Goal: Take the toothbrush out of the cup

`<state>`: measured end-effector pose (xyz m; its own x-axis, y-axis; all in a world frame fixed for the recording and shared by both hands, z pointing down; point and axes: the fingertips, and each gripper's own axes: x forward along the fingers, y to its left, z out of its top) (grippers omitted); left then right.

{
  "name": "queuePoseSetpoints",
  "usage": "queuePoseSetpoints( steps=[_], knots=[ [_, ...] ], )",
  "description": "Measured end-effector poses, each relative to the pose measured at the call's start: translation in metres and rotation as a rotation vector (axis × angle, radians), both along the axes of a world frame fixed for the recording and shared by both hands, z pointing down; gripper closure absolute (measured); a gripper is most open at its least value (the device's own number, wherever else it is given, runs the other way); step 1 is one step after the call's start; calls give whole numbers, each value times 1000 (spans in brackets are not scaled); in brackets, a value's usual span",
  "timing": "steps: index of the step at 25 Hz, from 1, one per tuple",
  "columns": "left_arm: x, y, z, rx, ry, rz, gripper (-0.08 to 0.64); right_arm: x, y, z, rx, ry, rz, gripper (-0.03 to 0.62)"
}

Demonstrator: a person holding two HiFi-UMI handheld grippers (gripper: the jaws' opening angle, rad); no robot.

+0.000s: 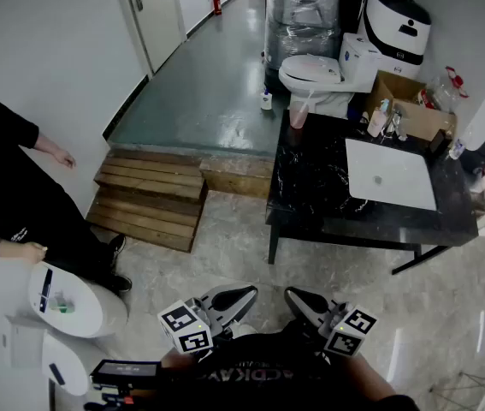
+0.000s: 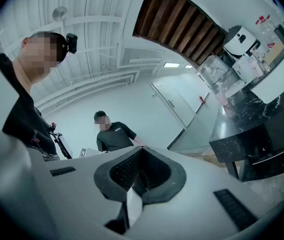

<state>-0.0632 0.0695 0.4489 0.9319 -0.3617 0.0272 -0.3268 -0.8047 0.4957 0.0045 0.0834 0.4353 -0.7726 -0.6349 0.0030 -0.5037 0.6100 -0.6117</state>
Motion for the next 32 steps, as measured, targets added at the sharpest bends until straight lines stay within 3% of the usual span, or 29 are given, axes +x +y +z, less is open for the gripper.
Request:
queuePoseSetpoints(
  steps=[32],
  knots=[
    [-10,-2,-4,-6,21,-17,552,3,-12,1,2,-41,46,581]
  ],
)
